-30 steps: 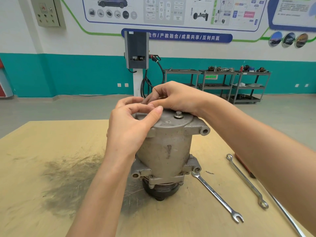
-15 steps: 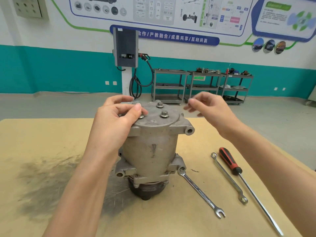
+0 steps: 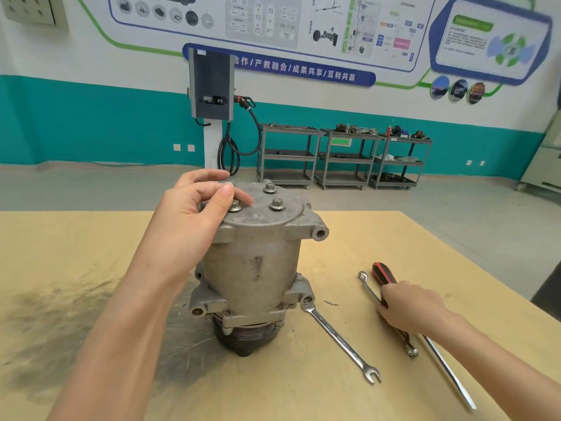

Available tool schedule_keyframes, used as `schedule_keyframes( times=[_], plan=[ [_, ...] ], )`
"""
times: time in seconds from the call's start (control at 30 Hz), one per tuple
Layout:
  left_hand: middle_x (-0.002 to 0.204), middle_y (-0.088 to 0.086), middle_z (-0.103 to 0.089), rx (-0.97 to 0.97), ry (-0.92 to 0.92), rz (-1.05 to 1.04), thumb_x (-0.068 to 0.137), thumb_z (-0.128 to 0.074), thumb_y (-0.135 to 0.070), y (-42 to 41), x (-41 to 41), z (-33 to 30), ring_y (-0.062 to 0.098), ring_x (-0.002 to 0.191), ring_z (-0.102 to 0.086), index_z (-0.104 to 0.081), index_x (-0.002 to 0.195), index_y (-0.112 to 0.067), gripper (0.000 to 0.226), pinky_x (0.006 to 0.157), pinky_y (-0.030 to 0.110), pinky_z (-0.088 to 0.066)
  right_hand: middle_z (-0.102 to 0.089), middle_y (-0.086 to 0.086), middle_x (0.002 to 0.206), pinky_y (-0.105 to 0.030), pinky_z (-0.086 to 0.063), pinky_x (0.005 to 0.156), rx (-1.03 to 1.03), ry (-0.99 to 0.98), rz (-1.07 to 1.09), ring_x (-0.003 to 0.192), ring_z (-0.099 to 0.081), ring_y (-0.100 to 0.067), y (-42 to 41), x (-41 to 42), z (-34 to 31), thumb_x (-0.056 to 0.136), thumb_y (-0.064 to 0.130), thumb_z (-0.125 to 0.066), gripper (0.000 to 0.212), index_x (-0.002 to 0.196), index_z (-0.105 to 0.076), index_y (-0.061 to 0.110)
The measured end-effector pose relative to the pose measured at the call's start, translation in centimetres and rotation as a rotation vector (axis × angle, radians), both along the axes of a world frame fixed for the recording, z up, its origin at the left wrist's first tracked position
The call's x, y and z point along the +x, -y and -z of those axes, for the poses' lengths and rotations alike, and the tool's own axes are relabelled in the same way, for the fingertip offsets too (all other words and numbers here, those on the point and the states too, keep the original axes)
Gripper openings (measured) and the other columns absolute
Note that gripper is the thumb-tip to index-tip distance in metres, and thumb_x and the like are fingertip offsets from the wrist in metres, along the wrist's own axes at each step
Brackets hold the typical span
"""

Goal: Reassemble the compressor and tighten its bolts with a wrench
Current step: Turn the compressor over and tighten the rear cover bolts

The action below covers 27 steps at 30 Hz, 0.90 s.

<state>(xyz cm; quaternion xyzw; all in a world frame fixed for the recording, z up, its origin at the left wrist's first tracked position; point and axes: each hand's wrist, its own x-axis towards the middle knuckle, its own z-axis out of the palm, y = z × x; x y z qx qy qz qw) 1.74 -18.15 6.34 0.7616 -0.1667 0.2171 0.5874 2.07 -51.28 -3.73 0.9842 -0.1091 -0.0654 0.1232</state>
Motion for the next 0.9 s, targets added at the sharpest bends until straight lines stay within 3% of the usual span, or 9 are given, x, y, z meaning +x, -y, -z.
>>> schedule_keyframes(
  times=[0.13,0.27,0.37,0.43,0.6,0.8,0.9],
  plan=[
    [0.119,-0.016,-0.058,-0.042,-0.02,-0.025,0.087,-0.061,-0.042,0.2,0.0,-0.1,-0.02,0.104,-0.048,-0.074,0.078,-0.033,0.017,0.084,0.012,-0.034,-0.054,0.0,0.077,-0.027,-0.036,0.057,0.227,-0.021,0.0,0.067,-0.049,-0.018,0.8,0.5,-0.2,0.098,0.033,-0.048,0.027,0.079,-0.053,0.015],
    [0.112,-0.021,-0.059,-0.071,-0.024,-0.068,0.065,-0.062,-0.06,0.4,0.1,0.0,-0.027,0.094,-0.047,-0.073,0.08,-0.032,0.034,0.083,0.014,-0.036,-0.043,0.004,0.054,-0.028,-0.027,0.05,0.946,0.165,0.008,0.048,-0.035,-0.014,0.2,0.2,-2.2,0.098,0.027,-0.057,0.028,0.078,-0.066,0.01],
    [0.109,-0.023,-0.061,-0.091,-0.03,-0.096,0.07,-0.069,-0.054,0.4,0.1,0.2,-0.024,0.096,-0.049,-0.071,0.078,-0.032,0.023,0.082,0.014,-0.037,-0.032,0.003,0.047,-0.028,-0.02,0.045,1.448,0.323,-0.071,0.041,-0.025,-0.012,-1.4,0.1,-4.8,0.102,0.017,-0.049,0.024,0.085,-0.059,0.003],
    [0.107,-0.023,-0.062,-0.081,-0.028,-0.114,0.077,-0.073,-0.045,0.4,0.3,0.3,-0.024,0.095,-0.049,-0.071,0.079,-0.032,0.013,0.081,0.014,-0.036,-0.034,0.004,0.048,-0.023,-0.024,0.042,1.643,0.467,-0.138,0.042,-0.028,-0.011,-2.7,0.4,-7.4,0.104,0.014,-0.041,0.022,0.088,-0.054,0.005],
    [0.1,-0.024,-0.065,-0.124,-0.044,-0.117,0.079,-0.075,-0.038,0.4,0.4,0.5,-0.015,0.096,-0.055,-0.071,0.079,-0.036,0.004,0.087,0.023,-0.043,-0.04,0.001,0.055,-0.021,-0.03,0.04,1.993,0.61,-0.204,0.046,-0.034,-0.013,-6.2,1.7,-13.5,0.099,0.014,-0.032,0.021,0.085,-0.048,0.014],
    [0.1,-0.025,-0.065,-0.14,-0.074,-0.115,0.076,-0.072,-0.042,0.5,0.3,0.4,-0.011,0.097,-0.057,-0.072,0.081,-0.034,0.01,0.093,0.03,-0.047,-0.051,-0.004,0.059,-0.02,-0.036,0.039,2.106,0.498,-0.248,0.049,-0.045,-0.014,-10.8,3.4,-14.6,0.101,0.01,-0.031,0.02,0.095,-0.049,0.012],
    [0.102,-0.023,-0.065,-0.133,-0.078,-0.118,0.077,-0.072,-0.042,0.5,0.2,0.3,-0.007,0.099,-0.058,-0.071,0.083,-0.033,0.011,0.094,0.032,-0.048,-0.049,-0.003,0.057,-0.019,-0.031,0.038,2.196,0.485,-0.229,0.048,-0.042,-0.013,-11.5,4.2,-14.3,0.1,0.01,-0.028,0.02,0.092,-0.046,0.014]
  ],
)
